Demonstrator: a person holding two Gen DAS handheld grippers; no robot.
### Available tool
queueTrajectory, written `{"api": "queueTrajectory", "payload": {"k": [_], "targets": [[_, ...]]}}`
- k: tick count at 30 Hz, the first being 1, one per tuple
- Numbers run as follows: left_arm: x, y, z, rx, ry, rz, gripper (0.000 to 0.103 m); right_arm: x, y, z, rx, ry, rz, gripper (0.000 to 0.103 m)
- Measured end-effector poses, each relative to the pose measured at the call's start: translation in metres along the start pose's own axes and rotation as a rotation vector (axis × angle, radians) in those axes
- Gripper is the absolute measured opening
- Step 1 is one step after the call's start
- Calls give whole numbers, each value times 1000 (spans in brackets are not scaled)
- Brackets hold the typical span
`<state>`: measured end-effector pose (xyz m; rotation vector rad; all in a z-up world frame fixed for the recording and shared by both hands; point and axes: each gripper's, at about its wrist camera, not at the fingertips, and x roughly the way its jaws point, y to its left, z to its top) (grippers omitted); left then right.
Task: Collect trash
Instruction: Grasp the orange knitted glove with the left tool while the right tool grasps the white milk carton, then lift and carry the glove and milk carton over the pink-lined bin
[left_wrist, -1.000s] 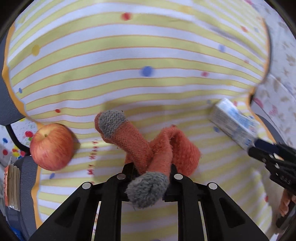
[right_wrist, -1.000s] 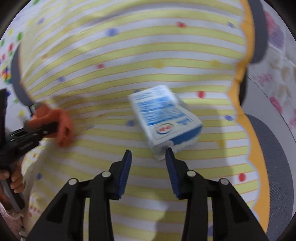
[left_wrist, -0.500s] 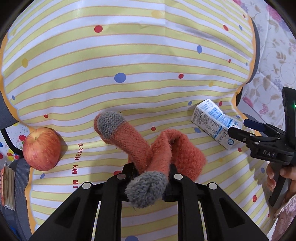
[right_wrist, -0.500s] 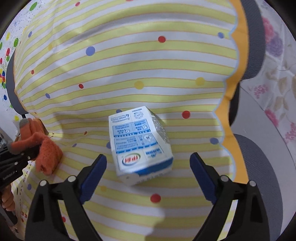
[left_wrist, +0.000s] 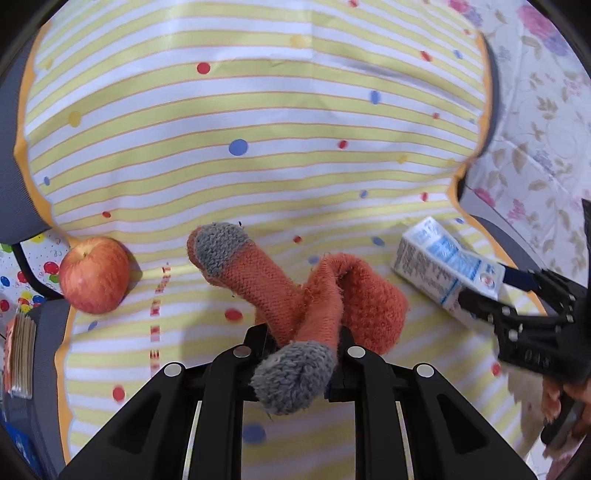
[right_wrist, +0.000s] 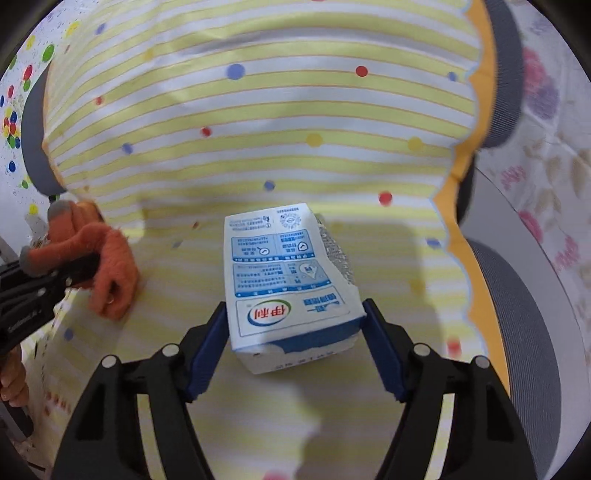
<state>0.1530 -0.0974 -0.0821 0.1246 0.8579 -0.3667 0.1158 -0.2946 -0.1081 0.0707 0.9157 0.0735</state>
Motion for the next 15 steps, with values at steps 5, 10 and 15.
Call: {"api": "queueTrajectory", "payload": {"k": [5, 10, 15], "targets": [[-29, -11, -30, 18, 3, -56, 18, -45, 15, -49, 34, 27, -84, 70], [-58, -24, -60, 44, -3, -138, 18, -81, 22, -84, 73, 23, -154, 70], [-73, -33, -79, 59, 9, -181, 18, -92, 26, -108, 97, 40, -167, 70]]}}
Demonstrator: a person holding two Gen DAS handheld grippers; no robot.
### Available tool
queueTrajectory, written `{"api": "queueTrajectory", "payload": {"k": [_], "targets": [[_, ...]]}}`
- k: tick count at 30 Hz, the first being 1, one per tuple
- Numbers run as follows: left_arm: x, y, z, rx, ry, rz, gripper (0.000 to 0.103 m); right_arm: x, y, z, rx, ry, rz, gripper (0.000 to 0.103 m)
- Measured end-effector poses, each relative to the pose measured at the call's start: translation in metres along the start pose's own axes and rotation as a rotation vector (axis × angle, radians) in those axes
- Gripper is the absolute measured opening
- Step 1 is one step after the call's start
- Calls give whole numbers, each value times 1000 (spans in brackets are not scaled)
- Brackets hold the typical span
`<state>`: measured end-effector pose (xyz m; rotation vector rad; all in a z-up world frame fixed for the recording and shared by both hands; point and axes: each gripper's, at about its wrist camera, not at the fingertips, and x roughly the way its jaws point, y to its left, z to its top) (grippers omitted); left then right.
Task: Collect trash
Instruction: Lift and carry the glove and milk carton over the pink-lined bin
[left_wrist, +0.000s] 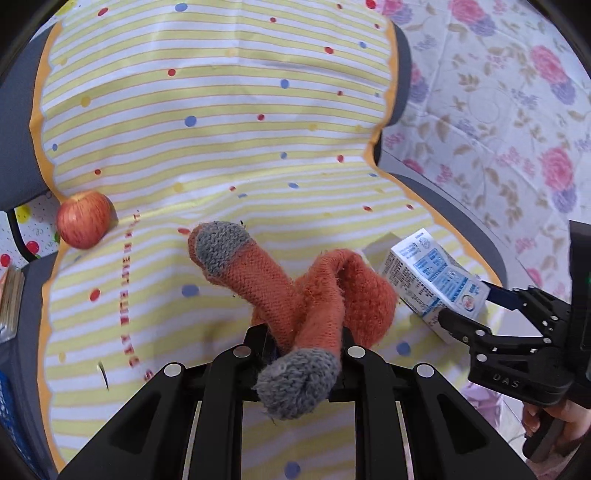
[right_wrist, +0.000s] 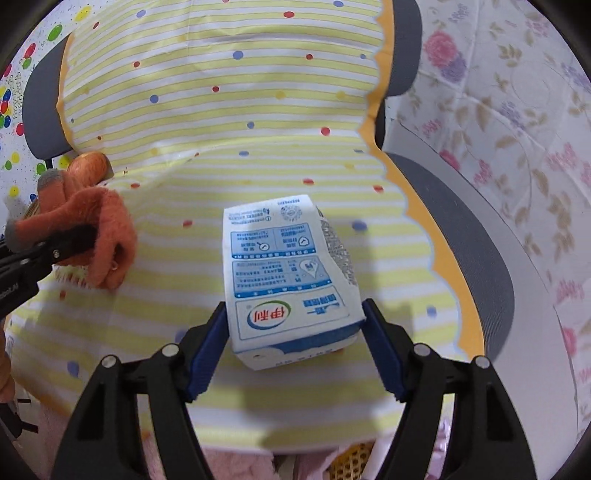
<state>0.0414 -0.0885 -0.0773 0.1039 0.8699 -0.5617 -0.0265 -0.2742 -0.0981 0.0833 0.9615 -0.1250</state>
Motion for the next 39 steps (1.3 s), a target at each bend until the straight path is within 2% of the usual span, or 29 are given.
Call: {"api": "queueTrajectory", "payload": {"k": [6, 9, 10, 13, 17, 18, 19, 28, 30, 34, 39], "targets": [[4, 3, -10, -2, 33, -27, 23, -1, -2, -7, 22, -4, 6, 72], [1, 5, -12, 7, 23, -9, 26, -7, -2, -9, 24, -20, 18, 79], [-1, 4, -13, 15, 19, 3, 30, -9, -1, -10, 21, -25, 21, 80], [-3, 1, -14, 39, 9, 37, 31, -16, -2, -10, 22, -37, 23, 80], [-6, -6, -15, 78, -4, 56, 30, -23, -9, -12, 38, -50, 47, 80], [-6, -9, -15, 90, -6, 55, 28, -24, -11, -12, 41, -55, 49, 80], [-7, -11, -15, 96, -9, 54, 19, -24, -12, -12, 44, -59, 48, 80], [-19, -17, -12, 45, 7, -9, 18, -4, -15, -18, 67, -32, 97, 78], [-20, -18, -12, 41, 12, 4, 18, -3, -16, -20, 76, -39, 109, 69], [-23, -22, -15, 49, 12, 46, 18, -12, -15, -22, 83, -61, 116, 67], [-33, -30, -21, 68, -10, 83, 18, -32, -13, -24, 88, -70, 73, 66]]}}
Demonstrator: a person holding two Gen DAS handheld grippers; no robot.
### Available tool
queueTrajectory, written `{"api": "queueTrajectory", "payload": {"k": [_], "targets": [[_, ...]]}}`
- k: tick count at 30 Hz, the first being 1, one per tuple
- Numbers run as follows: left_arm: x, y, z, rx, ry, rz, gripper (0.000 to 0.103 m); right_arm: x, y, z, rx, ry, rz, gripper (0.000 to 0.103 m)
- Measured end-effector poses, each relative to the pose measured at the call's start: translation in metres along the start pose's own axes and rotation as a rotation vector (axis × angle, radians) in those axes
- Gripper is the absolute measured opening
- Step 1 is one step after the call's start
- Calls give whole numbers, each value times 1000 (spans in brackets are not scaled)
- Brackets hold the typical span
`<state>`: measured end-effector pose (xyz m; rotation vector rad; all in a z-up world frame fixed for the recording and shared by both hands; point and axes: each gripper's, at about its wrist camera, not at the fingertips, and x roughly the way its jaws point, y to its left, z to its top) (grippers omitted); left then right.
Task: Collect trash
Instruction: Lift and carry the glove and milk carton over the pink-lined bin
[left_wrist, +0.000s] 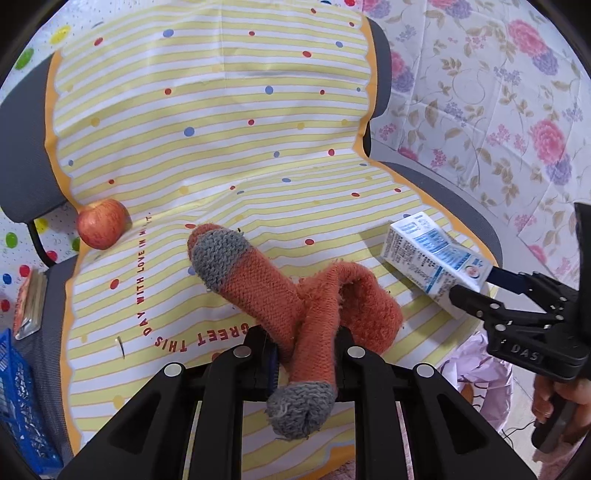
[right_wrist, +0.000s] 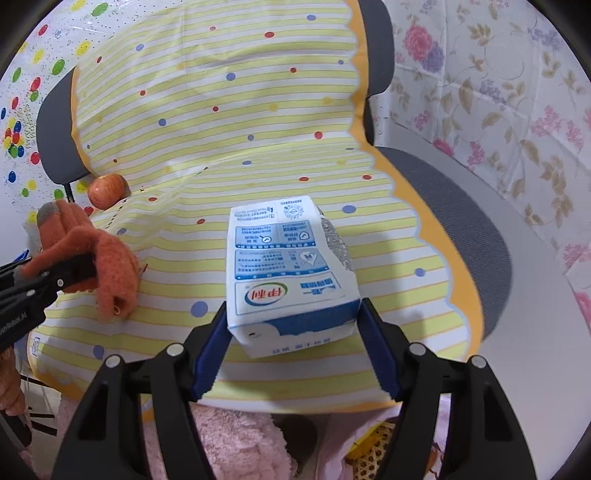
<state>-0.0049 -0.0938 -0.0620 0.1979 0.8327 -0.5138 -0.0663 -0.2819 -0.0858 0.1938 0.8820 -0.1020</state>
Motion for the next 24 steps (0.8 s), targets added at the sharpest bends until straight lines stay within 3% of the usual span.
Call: {"api": "queueTrajectory", "payload": {"k": [8, 14, 19, 24], "targets": [[-28, -13, -12, 20, -68, 10, 18, -43, 1, -12, 16, -79, 24, 66], [-49, -24, -20, 16, -131, -29, 18, -73, 0, -26, 24, -115, 19, 66], [-53, -44, -34, 18, -155, -108, 18, -103, -8, -51, 34, -133, -53, 66], [-46, -88, -49, 73, -141, -238, 18, -143, -36, -90, 92, -157, -204, 66]]}}
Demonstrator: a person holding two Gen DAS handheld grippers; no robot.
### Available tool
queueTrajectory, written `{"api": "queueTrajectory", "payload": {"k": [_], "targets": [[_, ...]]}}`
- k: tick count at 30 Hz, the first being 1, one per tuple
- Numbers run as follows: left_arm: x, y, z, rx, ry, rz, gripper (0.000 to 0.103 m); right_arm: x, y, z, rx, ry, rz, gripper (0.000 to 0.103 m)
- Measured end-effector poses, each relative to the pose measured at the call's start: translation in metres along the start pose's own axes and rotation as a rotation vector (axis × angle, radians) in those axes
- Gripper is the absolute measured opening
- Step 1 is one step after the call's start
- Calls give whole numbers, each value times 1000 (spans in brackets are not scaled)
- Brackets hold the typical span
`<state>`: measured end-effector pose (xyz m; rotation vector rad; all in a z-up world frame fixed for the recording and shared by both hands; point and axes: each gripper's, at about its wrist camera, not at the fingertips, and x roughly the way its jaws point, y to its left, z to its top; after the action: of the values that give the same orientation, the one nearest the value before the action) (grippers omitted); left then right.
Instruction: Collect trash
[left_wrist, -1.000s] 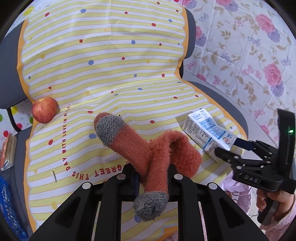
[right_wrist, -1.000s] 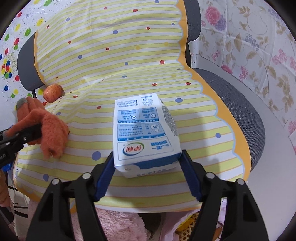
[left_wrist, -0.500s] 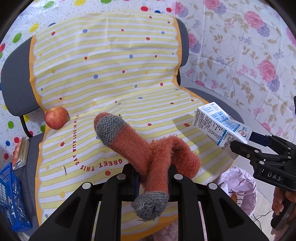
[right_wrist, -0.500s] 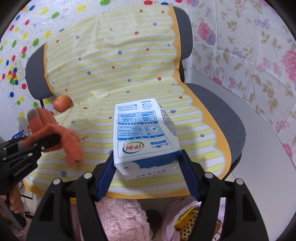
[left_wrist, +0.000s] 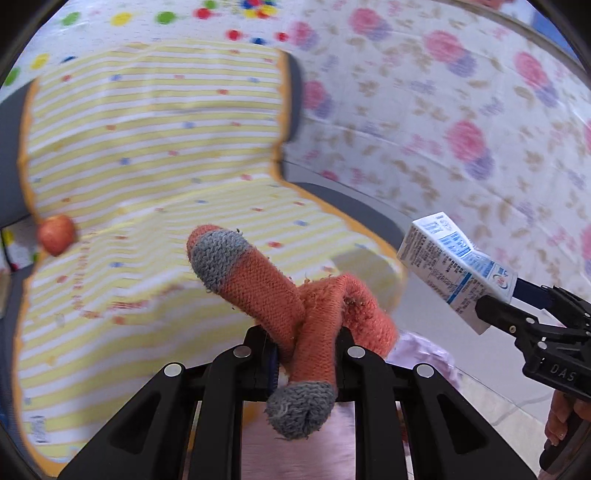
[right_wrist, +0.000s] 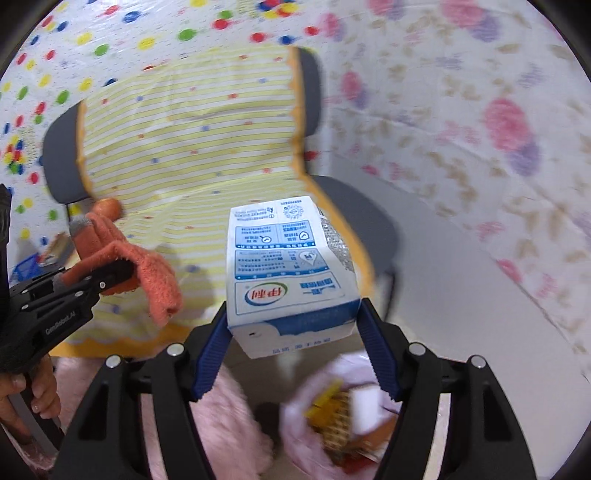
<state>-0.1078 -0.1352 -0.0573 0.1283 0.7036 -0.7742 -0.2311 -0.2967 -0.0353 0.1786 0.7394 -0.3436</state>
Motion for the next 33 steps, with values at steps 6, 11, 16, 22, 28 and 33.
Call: {"api": "queueTrajectory", "payload": {"k": [6, 11, 16, 22, 28, 33], "targets": [[22, -65, -13, 139, 38, -117, 18, -29, -47, -42, 112, 26, -144, 67], [45, -102, -22, 206, 84, -177, 18, -31, -76, -68, 177, 58, -203, 67], [71, -121, -18, 217, 127, -200, 18, -20, -96, -76, 215, 66, -200, 67], [102, -130, -22, 215, 195, -207, 63, 3, -116, -85, 279, 101, -172, 68], [106, -118, -33, 199, 235, -178, 68, 4, -125, -88, 311, 108, -187, 68], [91, -105, -36, 185, 240, -125, 79, -2, -116, -84, 292, 110, -179, 69]]}}
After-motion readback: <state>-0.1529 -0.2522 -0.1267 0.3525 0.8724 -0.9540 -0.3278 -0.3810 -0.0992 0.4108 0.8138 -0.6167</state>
